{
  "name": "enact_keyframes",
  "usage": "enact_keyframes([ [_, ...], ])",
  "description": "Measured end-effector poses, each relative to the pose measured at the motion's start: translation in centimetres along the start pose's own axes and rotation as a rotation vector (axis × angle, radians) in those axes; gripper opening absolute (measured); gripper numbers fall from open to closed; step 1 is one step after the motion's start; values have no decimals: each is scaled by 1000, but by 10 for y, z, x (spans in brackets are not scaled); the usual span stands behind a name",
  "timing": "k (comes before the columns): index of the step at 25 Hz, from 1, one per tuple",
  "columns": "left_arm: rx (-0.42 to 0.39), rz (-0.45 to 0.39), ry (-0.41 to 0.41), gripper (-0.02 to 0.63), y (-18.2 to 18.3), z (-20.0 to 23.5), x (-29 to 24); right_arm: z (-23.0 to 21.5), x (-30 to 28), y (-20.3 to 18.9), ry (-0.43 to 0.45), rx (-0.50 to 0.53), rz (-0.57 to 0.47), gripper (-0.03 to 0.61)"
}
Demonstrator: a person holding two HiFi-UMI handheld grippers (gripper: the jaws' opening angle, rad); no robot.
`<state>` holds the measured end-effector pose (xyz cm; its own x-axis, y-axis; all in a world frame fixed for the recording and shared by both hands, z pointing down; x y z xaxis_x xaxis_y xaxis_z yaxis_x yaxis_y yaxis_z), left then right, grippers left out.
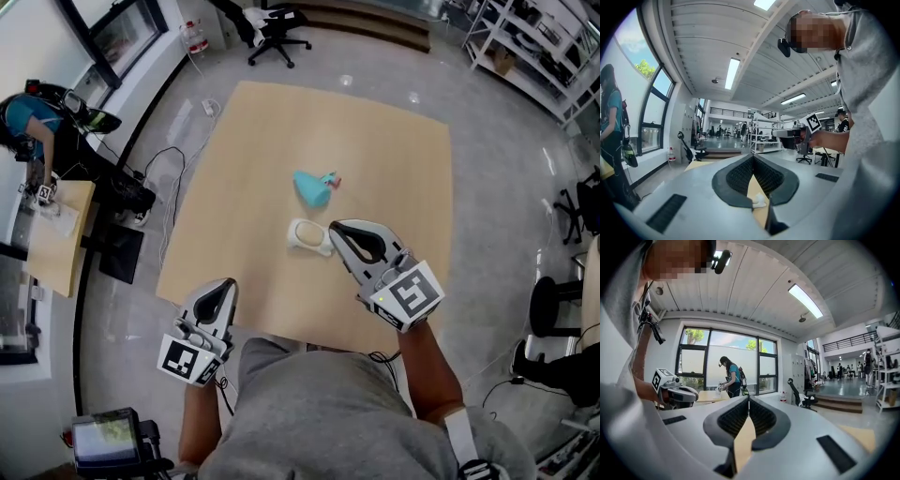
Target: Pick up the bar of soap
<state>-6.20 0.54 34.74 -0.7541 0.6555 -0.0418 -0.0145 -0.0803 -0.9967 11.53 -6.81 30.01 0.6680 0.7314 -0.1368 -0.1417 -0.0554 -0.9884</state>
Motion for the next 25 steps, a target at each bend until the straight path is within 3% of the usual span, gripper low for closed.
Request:
enact_keyframes([
  [7,-35,81,-62,6,-12,8,-40,-33,-29,-35,1,-65,70,8],
  [13,19,117,-104,6,-32,30,-66,-47,-65,-73,-3,-84,156,8],
  [17,18,170,-175,6,-53,40,-86,-57,-89,-108,-10,-72,245,8],
  [25,84,296,-271,6,-102,54,-107,-55,-128,-187,81,-56,425,9],
])
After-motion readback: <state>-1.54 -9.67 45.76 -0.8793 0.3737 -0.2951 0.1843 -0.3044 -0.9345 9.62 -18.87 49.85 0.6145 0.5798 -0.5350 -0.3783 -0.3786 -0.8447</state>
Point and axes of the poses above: the fingertips, and each gripper's own axes: x backward along the fingers, z to its left, y out of its top, the point moved 1 cm from there along x, backward along the fingers, and after that the axes turned 8 degrees about -y, right-handed, at the moved point
